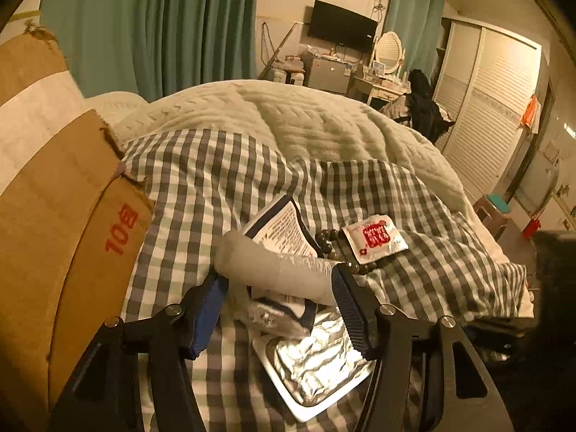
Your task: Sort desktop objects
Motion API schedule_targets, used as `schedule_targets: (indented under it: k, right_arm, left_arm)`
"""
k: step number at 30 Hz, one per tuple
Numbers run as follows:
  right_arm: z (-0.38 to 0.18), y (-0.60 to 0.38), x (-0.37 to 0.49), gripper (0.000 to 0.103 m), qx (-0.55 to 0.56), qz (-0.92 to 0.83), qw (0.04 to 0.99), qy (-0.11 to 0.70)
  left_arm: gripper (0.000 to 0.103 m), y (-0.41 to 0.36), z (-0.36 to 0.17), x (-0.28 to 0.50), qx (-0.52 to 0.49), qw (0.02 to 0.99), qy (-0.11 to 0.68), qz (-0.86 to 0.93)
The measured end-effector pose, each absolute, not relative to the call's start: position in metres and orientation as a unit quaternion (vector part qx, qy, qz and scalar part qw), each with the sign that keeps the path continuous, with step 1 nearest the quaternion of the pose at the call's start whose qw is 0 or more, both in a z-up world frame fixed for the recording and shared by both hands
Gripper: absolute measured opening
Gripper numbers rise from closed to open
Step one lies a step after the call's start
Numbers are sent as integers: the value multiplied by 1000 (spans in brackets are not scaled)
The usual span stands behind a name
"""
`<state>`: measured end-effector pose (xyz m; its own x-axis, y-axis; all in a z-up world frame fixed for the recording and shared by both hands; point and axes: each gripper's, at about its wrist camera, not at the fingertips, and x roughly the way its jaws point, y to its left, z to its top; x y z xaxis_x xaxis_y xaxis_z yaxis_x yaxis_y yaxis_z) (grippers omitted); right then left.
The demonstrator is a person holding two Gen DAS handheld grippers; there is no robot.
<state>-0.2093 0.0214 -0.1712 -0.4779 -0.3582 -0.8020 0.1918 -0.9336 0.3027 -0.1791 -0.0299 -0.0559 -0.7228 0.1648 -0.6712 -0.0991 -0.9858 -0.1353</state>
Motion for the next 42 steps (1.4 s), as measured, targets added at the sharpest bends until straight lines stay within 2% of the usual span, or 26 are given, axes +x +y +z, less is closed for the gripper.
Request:
schedule_targets:
  k: [2, 4, 5, 6, 12, 19, 20, 21, 25, 29, 30, 33, 42]
  right_arm:
    - [-180, 17, -221, 38, 499, -846, 167, -84]
    - [-185, 13, -229, 37, 508, -842, 167, -75]
    - [-185, 11, -229, 28, 508, -843, 163, -66]
    - [-185, 10, -228, 25, 506, -846, 157, -58]
    - [-168, 9, -208, 25, 464, -876, 126, -21]
    - [-135, 9, -188, 25, 416, -902, 115, 7]
    - [-133, 10, -186, 25, 415, -902, 117, 8]
    - [-131, 11, -184, 25, 412, -904, 116, 8]
    - [-127, 13, -180, 25, 408, -906, 115, 5]
    - [-130, 14, -179, 25, 414, -902, 118, -5]
    - [-131, 14, -180, 25, 417, -901, 119, -7]
    - [-134, 18, -179, 25, 421, -899, 119, -16]
    - [-139, 29, -185, 25, 430, -896, 107, -21]
  left_arm:
    - [60, -28, -55, -184, -364, 69, -44, 928]
    - [25, -25, -55, -186, -362, 54, -28, 930]
    - [25, -25, -56, -186, -364, 52, -21, 930]
    - [21, -27, -56, -184, -364, 57, -20, 930]
    - [18, -43, -45, -163, -347, 78, -62, 932]
    - [18, -40, 1, -135, -297, 104, -59, 948]
    - [13, -39, 7, -132, -288, 109, -58, 950]
    - [13, -37, 14, -129, -279, 112, -53, 952]
    - [13, -32, 34, -123, -253, 112, -32, 961]
    - [14, -28, 20, -132, -293, 122, -20, 948]
    - [19, -27, 15, -133, -301, 120, -19, 946]
    - [53, -20, -11, -145, -335, 114, -13, 935]
    - [55, 16, -59, -204, -415, 103, 8, 904]
